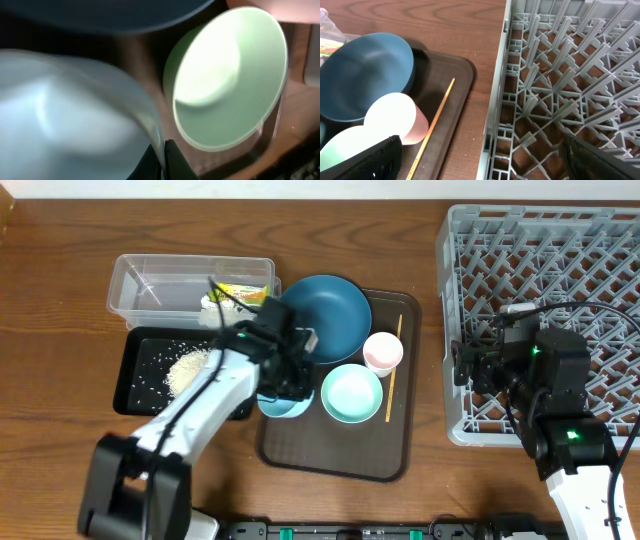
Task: Sort waste into correct bins and load items into the dishwasher rack
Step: 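Return the emptied bowl to the brown tray with the left gripper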
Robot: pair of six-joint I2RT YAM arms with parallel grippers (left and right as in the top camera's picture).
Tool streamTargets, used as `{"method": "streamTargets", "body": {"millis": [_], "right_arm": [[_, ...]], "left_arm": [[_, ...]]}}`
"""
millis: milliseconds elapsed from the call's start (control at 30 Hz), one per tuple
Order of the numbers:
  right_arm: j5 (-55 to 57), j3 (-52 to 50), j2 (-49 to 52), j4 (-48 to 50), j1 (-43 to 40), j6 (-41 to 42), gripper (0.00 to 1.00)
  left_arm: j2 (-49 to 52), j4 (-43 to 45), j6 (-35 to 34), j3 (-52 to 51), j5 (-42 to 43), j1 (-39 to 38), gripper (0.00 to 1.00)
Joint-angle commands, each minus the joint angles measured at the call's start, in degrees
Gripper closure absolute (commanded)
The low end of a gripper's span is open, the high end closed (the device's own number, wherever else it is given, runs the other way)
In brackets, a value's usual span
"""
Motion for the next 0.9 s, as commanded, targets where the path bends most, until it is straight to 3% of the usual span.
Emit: {"method": "streamTargets", "body": {"millis": [0, 167, 367, 633, 867], "right_arm": [[0.37, 1.14, 0.28, -0.02, 0.72, 0.63, 0.01], [0.37, 1.14, 0.28, -0.02, 0.72, 0.63, 0.01], [0.39, 1.14, 0.28, -0.02, 0.72, 0.61, 0.01], [0.68, 1.14, 0.28, 0.02, 0.72, 0.61, 0.01], [1.86, 1.14, 0.28, -0.09, 0.72, 0.63, 0.01]], "left_arm": [[1.88, 1.81, -1.79, 0.13, -2.08, -2.36, 0.93], [2.38, 3.98, -2.21, 0.13, -1.9, -5.01, 0.83], [2.1, 4.55, -2.14, 0.26, 0.2, -5.7, 0.53], [-1.46, 1.57, -0.07, 7.52, -8.76, -5.09, 0.5], [-0.26, 13.18, 0.0, 9.05, -12.39, -5.11, 0.5]]}}
